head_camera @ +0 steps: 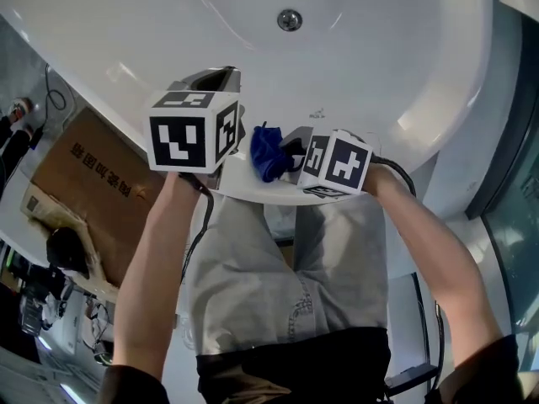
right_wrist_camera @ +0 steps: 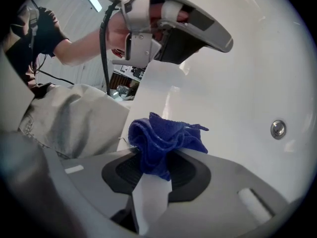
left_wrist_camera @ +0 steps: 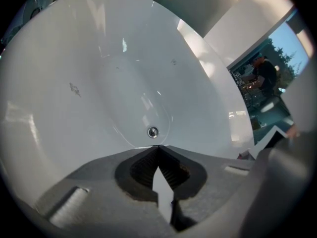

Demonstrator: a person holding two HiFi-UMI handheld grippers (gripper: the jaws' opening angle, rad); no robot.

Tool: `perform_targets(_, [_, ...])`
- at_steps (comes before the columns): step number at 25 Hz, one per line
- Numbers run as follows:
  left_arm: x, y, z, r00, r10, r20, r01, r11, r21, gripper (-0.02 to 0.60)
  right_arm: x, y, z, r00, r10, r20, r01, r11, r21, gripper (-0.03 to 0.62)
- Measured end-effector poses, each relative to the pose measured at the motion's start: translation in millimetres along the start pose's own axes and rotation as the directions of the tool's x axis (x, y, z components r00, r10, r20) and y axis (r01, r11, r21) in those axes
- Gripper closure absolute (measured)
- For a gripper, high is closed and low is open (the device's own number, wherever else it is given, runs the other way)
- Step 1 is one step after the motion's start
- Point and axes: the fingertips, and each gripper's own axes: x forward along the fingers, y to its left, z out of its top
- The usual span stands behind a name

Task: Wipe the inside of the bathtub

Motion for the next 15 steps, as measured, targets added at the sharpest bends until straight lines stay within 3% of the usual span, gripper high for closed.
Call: perform_targets(15, [4, -53, 0, 1.000, -0.018, 0.008, 0.017, 0.998, 0.065, 0.577, -21, 64, 5, 0.993, 0.034, 0.110, -0.031, 0.999, -0.032, 0.465])
